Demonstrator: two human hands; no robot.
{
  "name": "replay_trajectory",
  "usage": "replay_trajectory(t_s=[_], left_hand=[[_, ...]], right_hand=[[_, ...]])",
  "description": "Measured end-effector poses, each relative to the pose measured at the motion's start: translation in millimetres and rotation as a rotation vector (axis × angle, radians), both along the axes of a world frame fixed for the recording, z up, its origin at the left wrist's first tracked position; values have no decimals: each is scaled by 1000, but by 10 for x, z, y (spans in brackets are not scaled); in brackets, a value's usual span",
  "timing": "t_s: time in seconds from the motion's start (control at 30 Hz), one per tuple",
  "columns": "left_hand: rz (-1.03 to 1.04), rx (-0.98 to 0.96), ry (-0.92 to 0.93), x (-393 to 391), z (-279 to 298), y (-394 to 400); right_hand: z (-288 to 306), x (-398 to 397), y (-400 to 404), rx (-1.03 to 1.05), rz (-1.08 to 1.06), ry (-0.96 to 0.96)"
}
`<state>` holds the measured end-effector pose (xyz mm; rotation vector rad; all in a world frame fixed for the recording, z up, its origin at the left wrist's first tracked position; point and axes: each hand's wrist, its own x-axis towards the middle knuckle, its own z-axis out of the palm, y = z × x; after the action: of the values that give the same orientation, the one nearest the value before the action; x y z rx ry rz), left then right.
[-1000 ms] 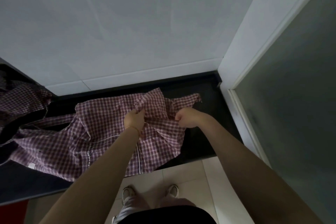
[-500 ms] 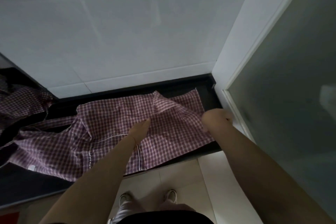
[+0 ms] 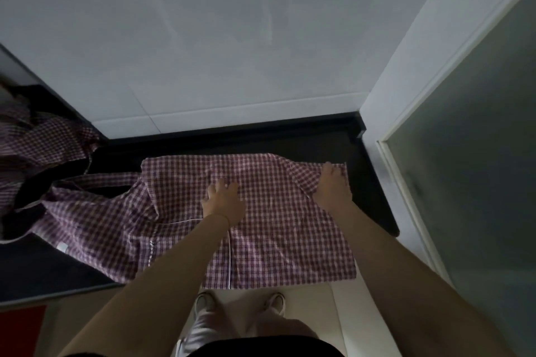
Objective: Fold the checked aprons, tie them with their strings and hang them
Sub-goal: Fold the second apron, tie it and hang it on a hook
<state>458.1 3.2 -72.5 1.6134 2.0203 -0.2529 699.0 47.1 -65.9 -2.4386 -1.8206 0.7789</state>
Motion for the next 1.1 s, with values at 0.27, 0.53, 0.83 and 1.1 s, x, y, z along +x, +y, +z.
replay_trajectory(t_s=[0.27, 0.53, 0.83, 1.1], left_hand=[[-50, -179, 51, -27, -121, -52], [13, -91, 65, 143, 203, 270], [-293, 228, -201, 613, 686, 960], [-222, 39, -456, 645, 792, 1307]], right_hand=[[-180, 11, 170, 156, 47, -52], [39, 152, 249, 7, 7, 221], [722, 68, 433, -82, -8, 801], [792, 438, 490, -88, -223, 1073]])
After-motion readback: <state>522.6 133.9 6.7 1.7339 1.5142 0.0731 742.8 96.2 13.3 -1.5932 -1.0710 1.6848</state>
